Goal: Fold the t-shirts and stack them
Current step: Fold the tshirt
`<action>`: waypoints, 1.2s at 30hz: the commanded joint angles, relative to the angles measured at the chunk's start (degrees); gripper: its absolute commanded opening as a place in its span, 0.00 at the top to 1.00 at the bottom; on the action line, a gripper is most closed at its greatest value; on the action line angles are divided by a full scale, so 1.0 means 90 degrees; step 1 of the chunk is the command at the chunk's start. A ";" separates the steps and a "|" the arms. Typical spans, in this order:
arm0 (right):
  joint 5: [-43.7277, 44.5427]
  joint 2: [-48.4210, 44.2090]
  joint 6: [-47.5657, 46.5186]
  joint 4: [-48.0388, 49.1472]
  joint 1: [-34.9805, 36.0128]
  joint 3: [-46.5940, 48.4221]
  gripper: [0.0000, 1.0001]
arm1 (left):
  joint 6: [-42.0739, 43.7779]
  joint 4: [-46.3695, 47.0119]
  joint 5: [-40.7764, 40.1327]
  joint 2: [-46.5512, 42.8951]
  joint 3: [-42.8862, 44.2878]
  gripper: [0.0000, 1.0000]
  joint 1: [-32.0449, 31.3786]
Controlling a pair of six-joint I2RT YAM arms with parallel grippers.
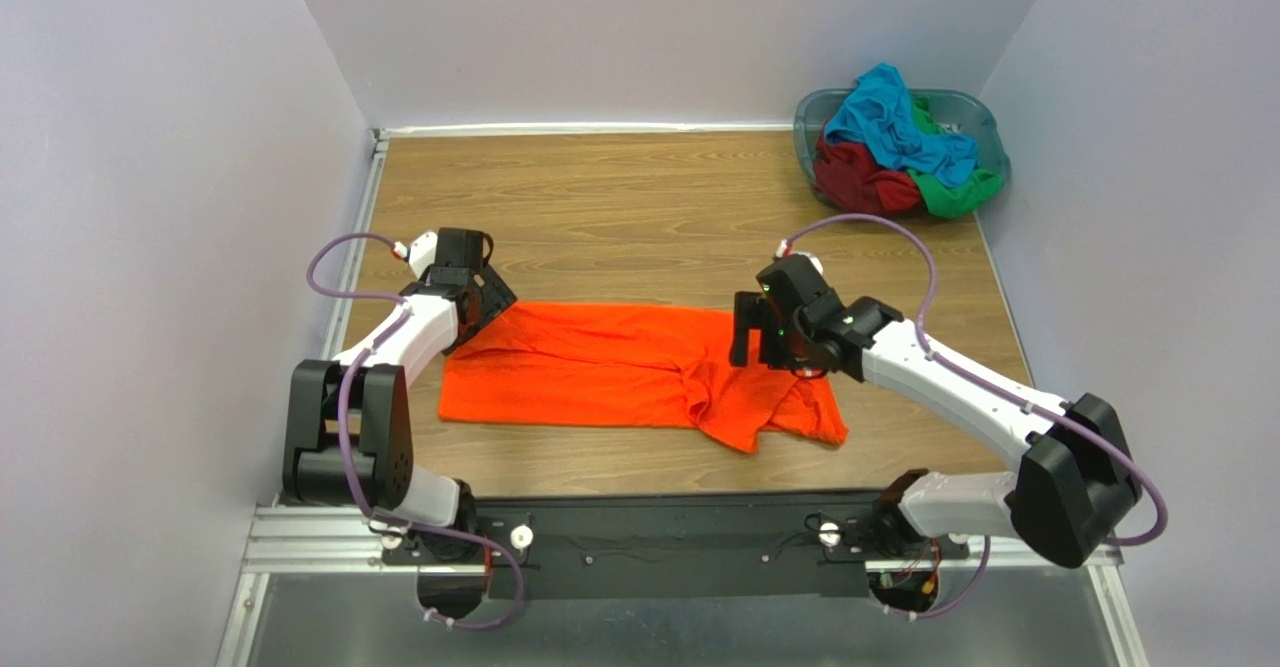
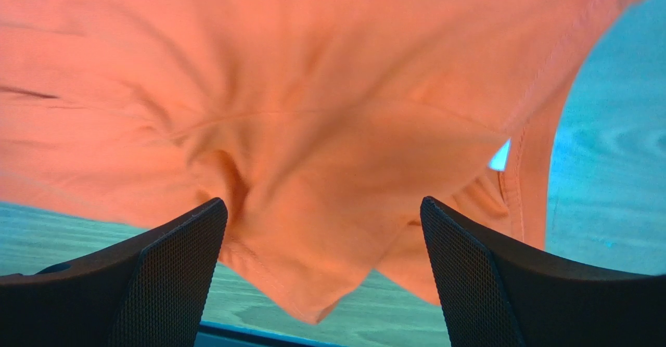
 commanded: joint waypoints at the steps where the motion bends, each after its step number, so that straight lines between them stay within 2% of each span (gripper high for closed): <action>1: -0.0400 0.0075 0.0602 -0.0380 -0.0264 -0.0360 0.02 | -0.0015 0.0085 -0.0123 -0.0118 -0.0118 0.02 0.0035; 6: -0.0479 0.0213 0.0876 -0.0380 -0.0537 -0.0565 0.15 | 0.0014 0.0144 -0.0113 -0.0089 -0.0177 0.02 0.0035; 10: -0.0489 0.0310 0.0925 -0.0380 -0.0664 -0.0702 0.22 | 0.0024 0.0173 -0.0103 -0.0089 -0.0196 0.02 0.0035; 14: -0.0343 0.0388 0.0935 -0.0370 -0.0753 -0.0819 0.23 | 0.0024 0.0183 -0.0084 -0.0040 -0.0196 0.02 0.0035; 17: -0.0196 0.0554 0.0896 -0.0370 -0.0802 -0.0741 0.28 | 0.0043 0.0193 -0.0084 0.0009 -0.0167 0.02 0.0035; 18: -0.0118 0.0593 0.0877 -0.0341 -0.0821 -0.0722 0.33 | 0.0043 0.0202 -0.0084 0.0018 -0.0157 0.02 0.0035; 20: -0.0040 0.0691 0.0837 -0.0302 -0.0850 -0.0702 0.35 | 0.0053 0.0183 -0.0103 0.0009 -0.0157 0.02 0.0035; 23: 0.0009 0.0798 0.0779 -0.0195 -0.0928 -0.0663 0.44 | 0.0053 0.0173 -0.0113 -0.0020 -0.0157 0.02 0.0035; 24: 0.0000 0.0799 0.0750 -0.0156 -0.0967 -0.0653 0.53 | 0.0053 0.0173 -0.0113 -0.0011 -0.0157 0.02 0.0035; 26: 0.0009 0.0808 0.0720 -0.0107 -0.0977 -0.0605 0.60 | 0.0053 0.0173 -0.0113 -0.0011 -0.0157 0.02 0.0035; 27: 0.0009 0.0789 0.0672 -0.0068 -0.0987 -0.0556 0.68 | 0.0053 0.0173 -0.0123 -0.0011 -0.0157 0.02 0.0035; 30: 0.0077 0.0740 0.0632 -0.0058 -0.0987 -0.0458 0.72 | 0.0043 0.0163 -0.0142 -0.0001 -0.0167 0.02 0.0035; 31: 0.0107 0.0730 0.0593 -0.0058 -0.0997 -0.0400 0.78 | 0.0043 0.0163 -0.0142 0.0009 -0.0167 0.02 0.0035; 32: 0.0117 0.0711 0.0545 -0.0058 -0.1007 -0.0380 0.79 | 0.0043 0.0153 -0.0142 0.0018 -0.0157 0.02 0.0035; 33: 0.0146 0.0691 0.0535 -0.0058 -0.1016 -0.0341 0.92 | 0.0043 0.0134 -0.0152 0.0019 -0.0148 0.02 0.0035; 34: 0.0156 0.0682 0.0515 -0.0058 -0.1026 -0.0341 0.98 | 0.0043 0.0134 -0.0172 0.0019 -0.0148 0.02 0.0035; 36: 0.0156 0.0681 0.0428 -0.0058 -0.1084 -0.0263 0.99 | 0.0043 0.0134 -0.0181 0.0028 -0.0138 0.02 0.0035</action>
